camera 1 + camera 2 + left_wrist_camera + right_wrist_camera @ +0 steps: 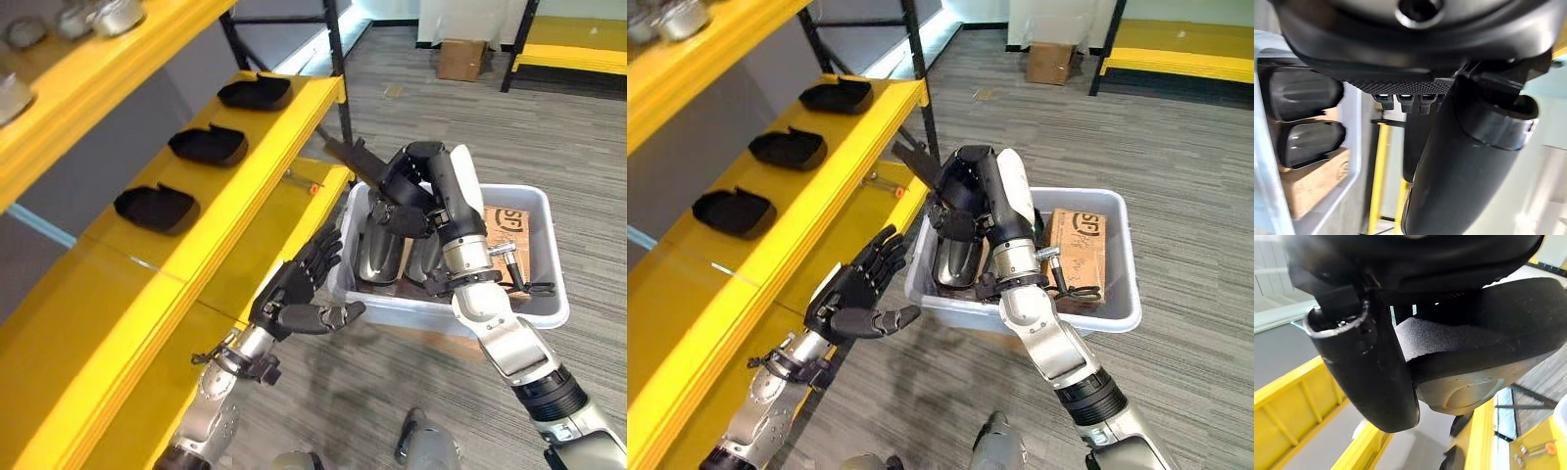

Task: Move parts from the plastic box to the shelf.

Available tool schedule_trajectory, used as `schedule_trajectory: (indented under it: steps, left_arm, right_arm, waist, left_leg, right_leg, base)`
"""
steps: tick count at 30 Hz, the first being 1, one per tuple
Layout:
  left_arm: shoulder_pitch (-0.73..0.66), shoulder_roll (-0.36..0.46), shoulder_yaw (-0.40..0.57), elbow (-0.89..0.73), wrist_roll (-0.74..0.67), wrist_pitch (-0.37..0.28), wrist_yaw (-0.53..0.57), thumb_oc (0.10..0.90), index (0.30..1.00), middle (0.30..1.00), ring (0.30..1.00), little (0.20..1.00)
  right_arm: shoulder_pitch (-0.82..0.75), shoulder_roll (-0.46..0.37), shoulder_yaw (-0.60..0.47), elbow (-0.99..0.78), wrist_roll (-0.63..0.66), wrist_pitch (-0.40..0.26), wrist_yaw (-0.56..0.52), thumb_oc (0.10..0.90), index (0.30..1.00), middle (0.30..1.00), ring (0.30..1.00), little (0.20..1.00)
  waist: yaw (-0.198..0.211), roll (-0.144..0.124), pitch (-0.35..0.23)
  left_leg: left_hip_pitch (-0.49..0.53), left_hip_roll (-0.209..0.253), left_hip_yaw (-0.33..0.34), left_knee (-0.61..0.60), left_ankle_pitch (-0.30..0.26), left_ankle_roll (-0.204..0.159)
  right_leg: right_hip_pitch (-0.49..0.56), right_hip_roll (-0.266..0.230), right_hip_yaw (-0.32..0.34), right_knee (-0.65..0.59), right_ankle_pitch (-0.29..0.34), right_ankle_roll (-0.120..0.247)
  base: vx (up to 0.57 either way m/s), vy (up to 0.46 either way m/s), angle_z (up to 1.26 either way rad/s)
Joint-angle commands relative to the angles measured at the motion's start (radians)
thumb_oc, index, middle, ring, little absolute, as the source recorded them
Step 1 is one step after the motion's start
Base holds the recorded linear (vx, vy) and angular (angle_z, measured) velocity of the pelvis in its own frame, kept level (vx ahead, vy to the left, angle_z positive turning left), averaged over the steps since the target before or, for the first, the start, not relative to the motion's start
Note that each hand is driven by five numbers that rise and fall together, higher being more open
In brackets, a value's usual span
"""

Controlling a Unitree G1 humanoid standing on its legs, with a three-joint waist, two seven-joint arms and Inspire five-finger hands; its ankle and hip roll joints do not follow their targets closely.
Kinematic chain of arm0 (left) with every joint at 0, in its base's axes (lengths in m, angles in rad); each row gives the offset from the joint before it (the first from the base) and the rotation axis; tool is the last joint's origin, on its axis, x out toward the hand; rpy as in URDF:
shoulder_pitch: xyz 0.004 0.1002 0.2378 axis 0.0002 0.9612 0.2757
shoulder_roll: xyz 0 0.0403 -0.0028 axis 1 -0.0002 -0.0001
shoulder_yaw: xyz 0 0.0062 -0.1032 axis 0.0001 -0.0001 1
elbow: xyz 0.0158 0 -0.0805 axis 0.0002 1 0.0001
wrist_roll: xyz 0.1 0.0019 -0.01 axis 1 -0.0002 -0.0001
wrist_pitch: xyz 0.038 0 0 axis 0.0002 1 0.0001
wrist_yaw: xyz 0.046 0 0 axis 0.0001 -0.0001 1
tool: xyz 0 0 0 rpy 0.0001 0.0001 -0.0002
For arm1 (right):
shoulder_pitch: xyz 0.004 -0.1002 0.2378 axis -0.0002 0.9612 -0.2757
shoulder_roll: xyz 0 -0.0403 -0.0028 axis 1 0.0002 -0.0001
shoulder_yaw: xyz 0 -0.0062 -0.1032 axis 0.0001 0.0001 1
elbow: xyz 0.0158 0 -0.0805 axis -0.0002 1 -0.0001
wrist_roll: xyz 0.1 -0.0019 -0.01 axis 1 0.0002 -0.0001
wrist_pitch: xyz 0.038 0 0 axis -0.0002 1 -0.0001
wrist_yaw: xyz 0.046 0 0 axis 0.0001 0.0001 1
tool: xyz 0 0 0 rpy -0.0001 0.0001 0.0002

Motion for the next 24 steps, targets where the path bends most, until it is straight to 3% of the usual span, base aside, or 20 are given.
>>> schedule_trajectory:
  steps: [1,5,13,21,24]
  left_arm:
    - [-0.037,0.027,0.033,-0.141,0.017,-0.137,0.017,0.900,1.000,1.000,1.000,1.000]
    - [-0.066,0.032,0.018,-0.165,0.046,-0.144,0.055,0.900,1.000,1.000,1.000,1.000]
    - [-0.059,0.042,0.058,-0.185,0.086,-0.152,0.101,0.900,1.000,1.000,1.000,1.000]
    - [0.011,0.063,0.123,-0.210,0.088,-0.155,0.103,0.900,1.000,1.000,1.000,1.000]
    - [0.021,0.067,0.127,-0.215,0.076,-0.143,0.096,0.900,1.000,1.000,1.000,1.000]
  right_arm:
    - [-0.153,0.021,-0.038,-0.139,-0.040,-0.103,-0.080,0.400,0.300,0.300,0.300,0.300]
    - [-0.160,0.013,-0.048,-0.161,-0.038,-0.074,-0.091,0.400,0.300,0.300,0.300,0.300]
    - [-0.161,0.057,-0.015,-0.154,-0.086,-0.043,-0.128,0.400,0.300,0.300,0.300,0.300]
    - [-0.099,0.072,-0.086,-0.169,-0.180,-0.097,-0.281,0.400,0.300,0.300,0.300,0.300]
    - [-0.089,0.072,-0.106,-0.183,-0.195,-0.115,-0.285,0.400,0.300,0.300,0.300,0.300]
  waist:
    - [-0.018,-0.025,-0.121]
    - [-0.016,-0.023,-0.134]
    - [0.034,-0.050,-0.155]
    - [0.074,-0.069,-0.160]
    - [0.082,-0.072,-0.158]
  left_leg:
    - [0.037,0.091,0.047,-0.003,0.111,-0.010]
    - [0.052,0.088,0.102,-0.071,0.079,-0.017]
    - [0.037,0.031,0.154,-0.143,0.029,0.012]
    - [0.071,-0.023,0.163,-0.167,-0.027,0.045]
    - [0.079,-0.046,0.148,-0.177,-0.037,0.058]
  right_leg:
    - [0.132,0.121,0.045,-0.215,0.007,-0.018]
    - [0.160,0.099,0.011,-0.264,0.016,0.016]
    - [0.241,0.072,-0.057,-0.422,0.123,0.081]
    - [0.213,0.029,-0.098,-0.454,0.224,0.162]
    - [0.195,0.018,-0.096,-0.456,0.255,0.181]
  base:
    - [-0.04,0.167,0.27]
    - [-0.06,0.226,0.34]
    - [-0.10,0.225,0.10]
    - [-0.10,0.162,0.05]
    - [-0.06,0.178,0.07]
